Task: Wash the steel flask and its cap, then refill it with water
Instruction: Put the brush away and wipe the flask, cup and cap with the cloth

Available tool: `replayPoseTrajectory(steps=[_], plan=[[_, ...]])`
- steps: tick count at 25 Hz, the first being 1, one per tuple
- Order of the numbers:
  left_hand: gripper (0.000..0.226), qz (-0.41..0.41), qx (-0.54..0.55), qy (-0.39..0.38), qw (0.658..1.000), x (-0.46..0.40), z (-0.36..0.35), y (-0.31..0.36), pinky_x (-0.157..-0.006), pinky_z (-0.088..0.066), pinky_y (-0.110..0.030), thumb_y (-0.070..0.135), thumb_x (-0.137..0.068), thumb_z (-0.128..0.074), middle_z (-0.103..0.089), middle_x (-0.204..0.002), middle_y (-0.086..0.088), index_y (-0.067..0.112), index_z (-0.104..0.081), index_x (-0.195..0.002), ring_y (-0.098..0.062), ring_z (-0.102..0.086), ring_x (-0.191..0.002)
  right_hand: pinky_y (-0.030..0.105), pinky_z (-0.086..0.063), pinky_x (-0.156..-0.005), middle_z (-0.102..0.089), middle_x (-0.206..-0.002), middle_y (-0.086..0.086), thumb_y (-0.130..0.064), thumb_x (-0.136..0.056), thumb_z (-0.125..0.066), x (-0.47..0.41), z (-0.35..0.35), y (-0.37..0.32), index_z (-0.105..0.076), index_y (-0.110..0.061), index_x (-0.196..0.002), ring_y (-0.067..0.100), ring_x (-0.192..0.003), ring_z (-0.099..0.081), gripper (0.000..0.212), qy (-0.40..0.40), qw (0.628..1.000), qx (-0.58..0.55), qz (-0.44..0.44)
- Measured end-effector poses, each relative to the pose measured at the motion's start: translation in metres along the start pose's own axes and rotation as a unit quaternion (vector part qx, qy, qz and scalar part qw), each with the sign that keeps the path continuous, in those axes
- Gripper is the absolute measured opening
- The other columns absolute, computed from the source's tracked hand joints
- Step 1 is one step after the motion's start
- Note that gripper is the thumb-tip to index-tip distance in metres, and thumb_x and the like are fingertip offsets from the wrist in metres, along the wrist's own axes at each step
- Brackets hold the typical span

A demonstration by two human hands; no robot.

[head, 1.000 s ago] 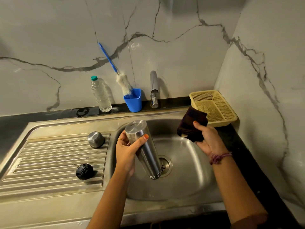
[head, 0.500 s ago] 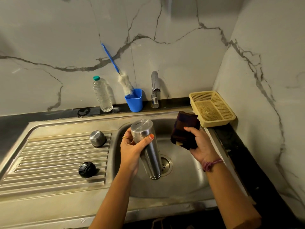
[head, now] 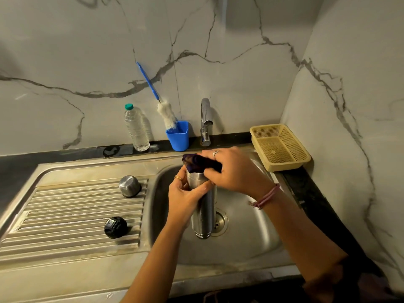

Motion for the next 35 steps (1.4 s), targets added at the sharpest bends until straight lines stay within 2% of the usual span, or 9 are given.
replayPoseTrajectory(steps=[3, 8, 12, 18, 24, 29, 31, 33, 35], plan=[[0.058, -0.008, -0.008, 0.009, 1.000, 0.001, 0.007, -0.004, -0.085, -0.056, -0.030, 0.022, -0.063, -0.089, -0.074, -0.107, 0.001, 0.024, -0.064, -0.115, -0.019, -0.069, -0.103, 0.005, -0.045, -0.070, -0.075, -0.088, 0.004, -0.026, -0.075, -0.056, 0.013, 0.005, 0.008, -0.070, -0.008, -0.111, 0.002, -0.076, -0.063, 0.042, -0.019, 0.999, -0.024, 0.038], [0.064, -0.020, -0.017, -0.025, 0.999, 0.000, -0.001, -0.007, -0.092, -0.055, -0.042, 0.022, -0.064, -0.087, -0.072, -0.113, -0.002, 0.024, -0.063, -0.123, -0.024, -0.067, -0.106, 0.021, -0.045, -0.054, -0.067, -0.068, -0.006, -0.025, -0.075, -0.053, 0.009, 0.014, 0.027, -0.074, -0.012, -0.102, 0.002, -0.059, -0.059, 0.037, 0.007, 0.999, -0.013, -0.046], [0.061, -0.010, -0.004, -0.004, 1.000, -0.004, -0.006, -0.006, -0.087, -0.055, -0.038, 0.019, -0.060, -0.091, -0.074, -0.106, -0.003, 0.019, -0.065, -0.115, -0.023, -0.069, -0.102, 0.007, -0.043, -0.087, -0.073, -0.104, 0.005, -0.023, -0.077, -0.055, 0.004, 0.008, 0.005, -0.068, -0.012, -0.115, 0.012, -0.097, -0.063, 0.042, -0.033, 0.999, -0.003, 0.028], [0.067, -0.019, 0.016, -0.027, 0.999, -0.007, -0.002, -0.002, -0.085, -0.056, -0.031, 0.025, -0.060, -0.085, -0.073, -0.109, -0.004, 0.014, -0.063, -0.122, -0.021, -0.068, -0.102, 0.037, -0.038, -0.109, -0.068, -0.074, -0.015, -0.029, -0.073, -0.052, 0.016, 0.024, 0.036, -0.073, -0.008, -0.103, -0.002, -0.067, -0.060, 0.042, 0.056, 0.997, -0.027, -0.047], [0.056, -0.023, 0.036, -0.039, 0.998, -0.014, -0.005, -0.001, -0.090, -0.055, -0.038, 0.024, -0.063, -0.084, -0.072, -0.109, -0.005, 0.019, -0.064, -0.115, -0.022, -0.067, -0.104, 0.022, -0.039, -0.105, -0.065, -0.122, 0.001, -0.007, -0.078, -0.054, 0.009, 0.008, 0.026, -0.064, -0.010, -0.120, 0.008, -0.120, -0.055, 0.043, -0.013, 0.992, -0.118, 0.029], [0.043, 0.029, 0.115, 0.000, 0.993, -0.018, -0.004, -0.001, -0.080, -0.055, -0.031, 0.030, -0.061, -0.083, -0.069, -0.098, -0.002, 0.025, -0.069, -0.102, -0.018, -0.065, -0.091, 0.028, -0.054, -0.075, -0.070, -0.098, -0.002, -0.020, -0.084, -0.055, 0.033, -0.011, 0.039, -0.065, -0.023, -0.113, 0.015, -0.092, -0.066, 0.030, 0.068, 0.878, -0.451, -0.144], [0.039, 0.067, 0.176, 0.007, 0.982, -0.022, -0.003, 0.002, -0.076, -0.055, -0.032, 0.031, -0.067, -0.084, -0.067, -0.089, -0.002, 0.021, -0.067, -0.100, -0.018, -0.064, -0.083, 0.038, -0.052, -0.089, -0.066, -0.115, 0.007, -0.042, -0.091, -0.049, 0.038, -0.030, 0.037, -0.060, -0.013, -0.122, 0.022, -0.109, -0.062, 0.044, 0.079, 0.841, -0.508, -0.171], [0.037, 0.084, 0.201, 0.005, 0.976, -0.025, -0.002, 0.004, -0.074, -0.056, -0.033, 0.033, -0.076, -0.077, -0.067, -0.086, -0.001, 0.017, -0.064, -0.106, -0.018, -0.064, -0.081, 0.039, -0.049, -0.095, -0.063, -0.122, 0.009, -0.058, -0.088, -0.047, 0.038, -0.040, 0.035, -0.058, -0.011, -0.123, 0.023, -0.116, -0.059, 0.060, 0.095, 0.834, -0.508, -0.194], [0.052, 0.098, 0.206, -0.009, 0.974, -0.024, -0.004, 0.004, -0.082, -0.057, -0.038, 0.039, -0.078, -0.074, -0.069, -0.102, -0.010, 0.012, -0.060, -0.120, -0.026, -0.065, -0.094, 0.032, -0.052, -0.087, -0.063, -0.115, 0.010, -0.049, -0.086, -0.056, 0.032, -0.049, 0.034, -0.053, -0.012, -0.120, 0.020, -0.107, -0.063, 0.050, 0.104, 0.853, -0.463, -0.216]])
Point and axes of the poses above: each hand's wrist, its own x-axis away from the middle knuckle, its own z-axis out of the back of the hand, y = z × x, the point moved 2 cm from there along -x, towards the middle knuckle
